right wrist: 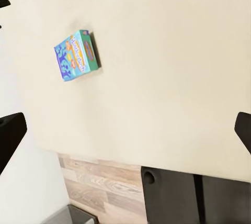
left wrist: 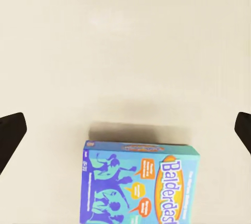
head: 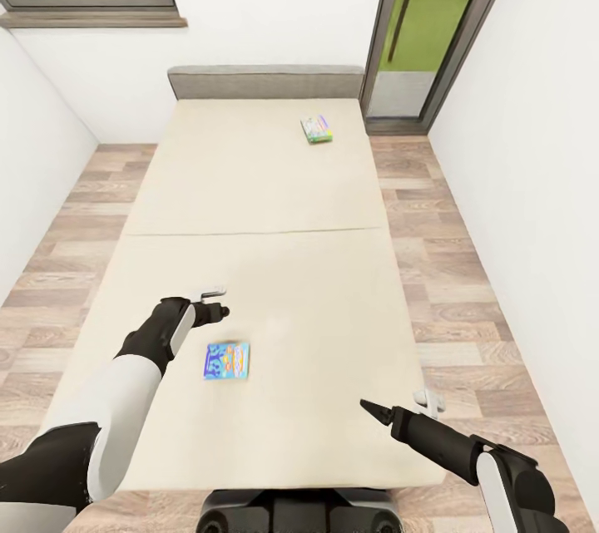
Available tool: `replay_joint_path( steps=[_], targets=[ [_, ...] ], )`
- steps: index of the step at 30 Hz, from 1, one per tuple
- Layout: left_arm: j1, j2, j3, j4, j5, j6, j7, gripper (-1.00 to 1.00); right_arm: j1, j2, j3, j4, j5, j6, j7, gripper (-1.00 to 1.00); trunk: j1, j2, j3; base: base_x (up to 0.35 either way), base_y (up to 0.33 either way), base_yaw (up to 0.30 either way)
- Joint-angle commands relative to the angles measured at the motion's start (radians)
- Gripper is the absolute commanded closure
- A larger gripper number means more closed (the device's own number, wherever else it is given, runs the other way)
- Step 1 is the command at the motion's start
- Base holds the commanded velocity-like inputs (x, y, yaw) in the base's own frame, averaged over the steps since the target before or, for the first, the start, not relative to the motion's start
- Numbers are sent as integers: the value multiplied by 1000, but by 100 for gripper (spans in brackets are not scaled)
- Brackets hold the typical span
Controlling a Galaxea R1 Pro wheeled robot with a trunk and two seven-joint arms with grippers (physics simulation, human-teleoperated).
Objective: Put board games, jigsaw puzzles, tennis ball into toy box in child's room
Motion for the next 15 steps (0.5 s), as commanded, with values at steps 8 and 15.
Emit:
replay_joint_path(
  steps=[8, 15],
  targets=[
    [0, -1, 4, -8, 0, 5, -2, -100, -1, 1, -3, -1, 1, 6, 5, -100, 0, -2, -14, 0, 0, 0],
    [-2, -1, 4, -12, 0, 0, -2, -100, -1, 1, -3, -1, 2, 6, 5, -100, 0, -2, -26, 0, 0, 0]
  ],
)
